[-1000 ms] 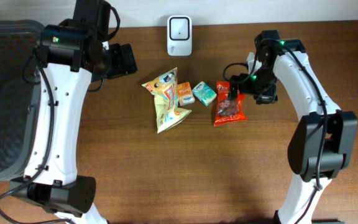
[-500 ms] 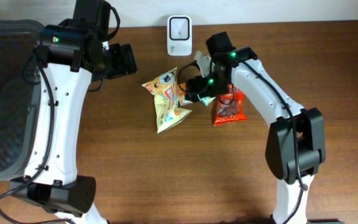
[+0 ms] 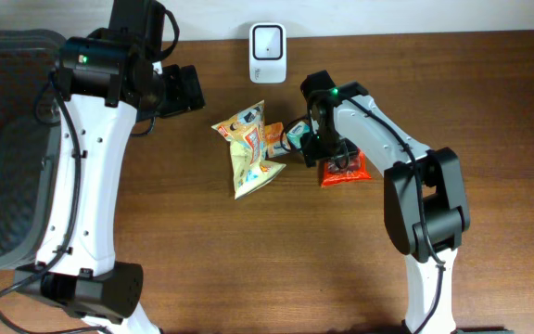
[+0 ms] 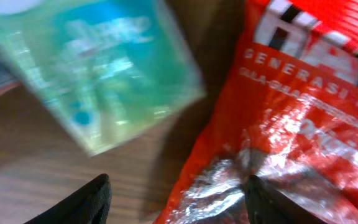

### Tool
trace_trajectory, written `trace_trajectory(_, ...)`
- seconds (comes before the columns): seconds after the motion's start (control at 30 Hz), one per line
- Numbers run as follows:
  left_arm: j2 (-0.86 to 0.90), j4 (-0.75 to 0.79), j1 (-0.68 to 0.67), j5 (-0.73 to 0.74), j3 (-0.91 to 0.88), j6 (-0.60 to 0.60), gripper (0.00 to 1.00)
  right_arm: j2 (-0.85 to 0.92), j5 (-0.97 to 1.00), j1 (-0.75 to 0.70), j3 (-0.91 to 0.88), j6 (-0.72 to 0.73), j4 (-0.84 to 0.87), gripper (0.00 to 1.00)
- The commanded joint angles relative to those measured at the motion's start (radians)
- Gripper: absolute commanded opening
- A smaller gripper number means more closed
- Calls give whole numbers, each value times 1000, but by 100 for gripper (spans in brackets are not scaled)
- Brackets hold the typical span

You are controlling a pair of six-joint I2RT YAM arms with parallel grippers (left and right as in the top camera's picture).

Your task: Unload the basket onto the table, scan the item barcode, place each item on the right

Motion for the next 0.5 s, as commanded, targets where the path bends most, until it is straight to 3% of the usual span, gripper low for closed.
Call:
trace_trajectory(0.0,-6,1,0,7,0,-10,99,19,101,2,-32,56,23,68)
trace_trajectory(0.13,-6,1,0,7,0,-10,99,21,189,1,-58,71,34,64)
trace_trajectory(0.33,-6,1,0,7,0,-10,99,21,415,1,-58,213,-4,61)
trace_trajectory(0.47,-6,1,0,7,0,-10,99,23,420,1,-82,302,26,61)
